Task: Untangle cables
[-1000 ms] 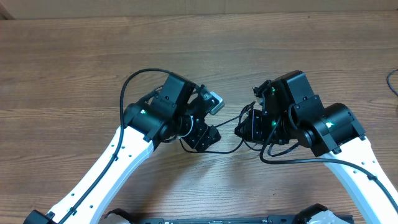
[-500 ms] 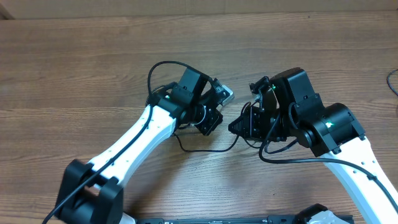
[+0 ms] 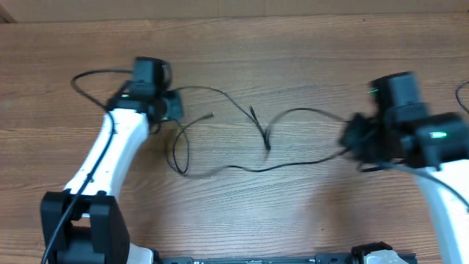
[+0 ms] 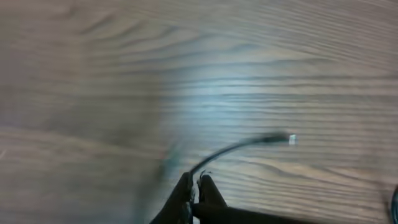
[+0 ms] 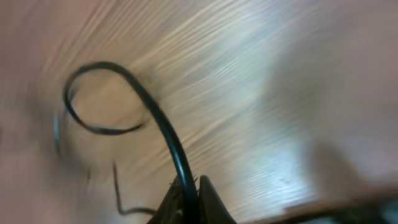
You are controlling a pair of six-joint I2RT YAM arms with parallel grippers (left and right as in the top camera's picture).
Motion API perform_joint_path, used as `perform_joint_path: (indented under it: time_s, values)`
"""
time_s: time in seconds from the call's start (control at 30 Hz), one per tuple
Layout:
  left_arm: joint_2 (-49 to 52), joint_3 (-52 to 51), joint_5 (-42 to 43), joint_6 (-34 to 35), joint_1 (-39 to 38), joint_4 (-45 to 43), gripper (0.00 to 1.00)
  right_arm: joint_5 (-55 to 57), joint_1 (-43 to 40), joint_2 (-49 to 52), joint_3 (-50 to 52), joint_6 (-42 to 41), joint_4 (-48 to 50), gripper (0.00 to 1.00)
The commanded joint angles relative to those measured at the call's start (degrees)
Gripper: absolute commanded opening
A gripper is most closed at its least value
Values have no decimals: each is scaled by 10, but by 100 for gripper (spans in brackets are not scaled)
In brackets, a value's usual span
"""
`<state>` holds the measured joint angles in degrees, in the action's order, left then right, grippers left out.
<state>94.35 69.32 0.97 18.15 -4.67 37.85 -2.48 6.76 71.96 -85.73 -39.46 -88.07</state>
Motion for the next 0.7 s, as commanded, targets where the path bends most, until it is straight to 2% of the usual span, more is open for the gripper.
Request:
perform_joint_path:
  time_s: [0.0, 0.07, 0.13, 0.23, 0.3, 0.4, 0.43, 0.47, 0.53, 0.67]
  values:
    - [-14, 12, 35, 29, 34, 17, 4, 132, -100, -14, -117, -55, -60, 4]
    - [-14, 12, 35, 30, 46, 28, 4, 133, -157, -14, -176, -40, -90, 4]
    - [-14, 12, 35, 36, 57, 39, 4, 92, -212, -22, -224, 21, -87, 4]
    - [-14, 12, 35, 66, 63, 50, 4, 40, -266, -32, -276, 93, -83, 4]
    - [-14, 12, 35, 80, 62, 59, 4, 51, -277, -35, -299, 129, -83, 4]
    - [-14, 12, 5, 105, 62, 93, 4, 117, -288, -35, -332, 125, -83, 4]
    - [-14, 12, -30, 127, 63, 113, 4, 144, -292, -35, -343, 114, -82, 4]
    - [-14, 12, -111, 182, 67, 150, 4, 195, -300, -35, -358, 77, -83, 4]
    - [-14, 12, -174, 227, 74, 186, 4, 212, -309, -35, -365, 43, -83, 4]
    - [-14, 12, -171, 243, 83, 213, 4, 205, -309, -31, -365, 23, -70, 4]
